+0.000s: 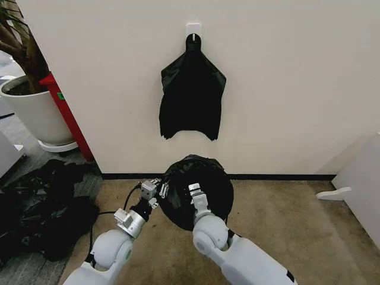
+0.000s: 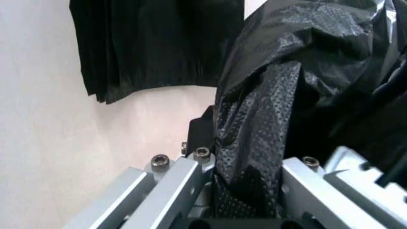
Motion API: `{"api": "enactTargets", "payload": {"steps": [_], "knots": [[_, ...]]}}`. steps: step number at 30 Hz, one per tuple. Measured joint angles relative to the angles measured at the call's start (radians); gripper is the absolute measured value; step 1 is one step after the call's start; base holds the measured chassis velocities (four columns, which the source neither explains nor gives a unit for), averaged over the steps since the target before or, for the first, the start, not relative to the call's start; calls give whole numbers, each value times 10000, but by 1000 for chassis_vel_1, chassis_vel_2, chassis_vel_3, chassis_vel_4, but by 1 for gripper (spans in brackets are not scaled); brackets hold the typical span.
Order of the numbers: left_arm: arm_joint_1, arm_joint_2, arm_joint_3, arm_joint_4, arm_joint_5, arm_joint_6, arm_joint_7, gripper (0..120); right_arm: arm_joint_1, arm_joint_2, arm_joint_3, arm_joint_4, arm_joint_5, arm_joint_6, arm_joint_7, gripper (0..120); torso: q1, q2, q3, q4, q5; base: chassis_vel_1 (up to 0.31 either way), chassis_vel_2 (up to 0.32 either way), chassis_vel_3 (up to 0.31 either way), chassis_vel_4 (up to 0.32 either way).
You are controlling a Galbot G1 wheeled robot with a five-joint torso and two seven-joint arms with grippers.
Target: Place the garbage bag over the trash bin.
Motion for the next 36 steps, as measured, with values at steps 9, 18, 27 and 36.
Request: {"api": "enactTargets", "payload": {"steps": [9, 18, 27, 36], "knots": [[36, -5, 20, -32, 74, -15, 13, 2, 40, -72, 1, -468, -2466, -273, 19, 0, 0, 0, 0, -2, 0, 0, 0, 0, 0], [-12, -51, 69, 61, 132, -17, 11, 2, 70, -82, -116, -137, -1492, 1533, -831, 0, 0, 0, 0, -1, 0, 0, 0, 0, 0], [54, -46, 86, -9, 192, -24, 19, 2, 277, 184, -331, -419, -162, 502, -185, 0, 0, 0, 0, 1, 0, 0, 0, 0, 0], [92, 33, 102, -175, 152, -29, 27, 2, 120, -43, 119, -1272, -2810, 329, 142, 0, 0, 0, 0, -2, 0, 0, 0, 0, 0]]}}
